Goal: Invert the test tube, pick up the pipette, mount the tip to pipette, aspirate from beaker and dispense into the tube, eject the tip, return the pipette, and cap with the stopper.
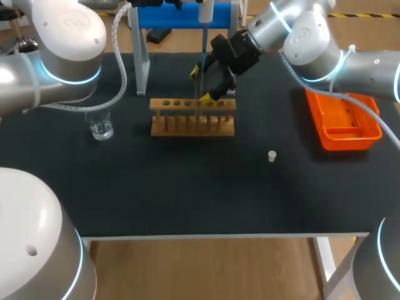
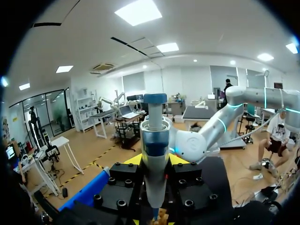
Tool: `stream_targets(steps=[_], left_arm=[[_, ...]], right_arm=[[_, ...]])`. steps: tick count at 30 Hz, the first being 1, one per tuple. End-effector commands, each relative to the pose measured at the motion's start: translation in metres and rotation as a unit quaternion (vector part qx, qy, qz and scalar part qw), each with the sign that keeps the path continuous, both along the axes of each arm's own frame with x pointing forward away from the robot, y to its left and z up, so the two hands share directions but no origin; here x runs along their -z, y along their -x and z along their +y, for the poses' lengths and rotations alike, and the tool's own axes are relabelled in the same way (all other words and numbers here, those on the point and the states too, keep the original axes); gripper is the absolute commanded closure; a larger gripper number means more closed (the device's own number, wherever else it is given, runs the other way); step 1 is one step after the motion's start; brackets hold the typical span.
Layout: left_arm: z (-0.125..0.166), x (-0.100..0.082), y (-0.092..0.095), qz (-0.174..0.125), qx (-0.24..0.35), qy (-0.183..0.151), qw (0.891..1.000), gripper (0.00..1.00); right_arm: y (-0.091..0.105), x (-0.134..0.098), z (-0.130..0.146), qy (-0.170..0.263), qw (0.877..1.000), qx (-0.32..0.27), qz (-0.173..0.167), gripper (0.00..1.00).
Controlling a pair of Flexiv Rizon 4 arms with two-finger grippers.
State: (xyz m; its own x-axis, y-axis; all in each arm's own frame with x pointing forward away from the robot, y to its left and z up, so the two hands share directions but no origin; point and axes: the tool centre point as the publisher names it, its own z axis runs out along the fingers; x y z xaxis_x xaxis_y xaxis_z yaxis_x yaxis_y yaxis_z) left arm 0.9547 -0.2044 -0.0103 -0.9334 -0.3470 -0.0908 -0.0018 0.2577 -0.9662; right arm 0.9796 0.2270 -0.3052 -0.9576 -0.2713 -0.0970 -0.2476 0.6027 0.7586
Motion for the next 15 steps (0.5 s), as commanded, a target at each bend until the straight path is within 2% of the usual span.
stream_targets(steps=[1,15], left_arm=[[0.0012,0.003,-0.0012,-0.003,0.003,0.005,1.0,1.0],[0.0022,0.0047,-0.0027,-0.005,0.003,0.007,1.0,1.0]], right_arm=[[0.0,-0.0012,-0.001,0.001,1.0,-0.001,0.0,0.0],[0.0,-0.0012,-0.001,0.001,1.0,-0.001,0.0,0.0]])
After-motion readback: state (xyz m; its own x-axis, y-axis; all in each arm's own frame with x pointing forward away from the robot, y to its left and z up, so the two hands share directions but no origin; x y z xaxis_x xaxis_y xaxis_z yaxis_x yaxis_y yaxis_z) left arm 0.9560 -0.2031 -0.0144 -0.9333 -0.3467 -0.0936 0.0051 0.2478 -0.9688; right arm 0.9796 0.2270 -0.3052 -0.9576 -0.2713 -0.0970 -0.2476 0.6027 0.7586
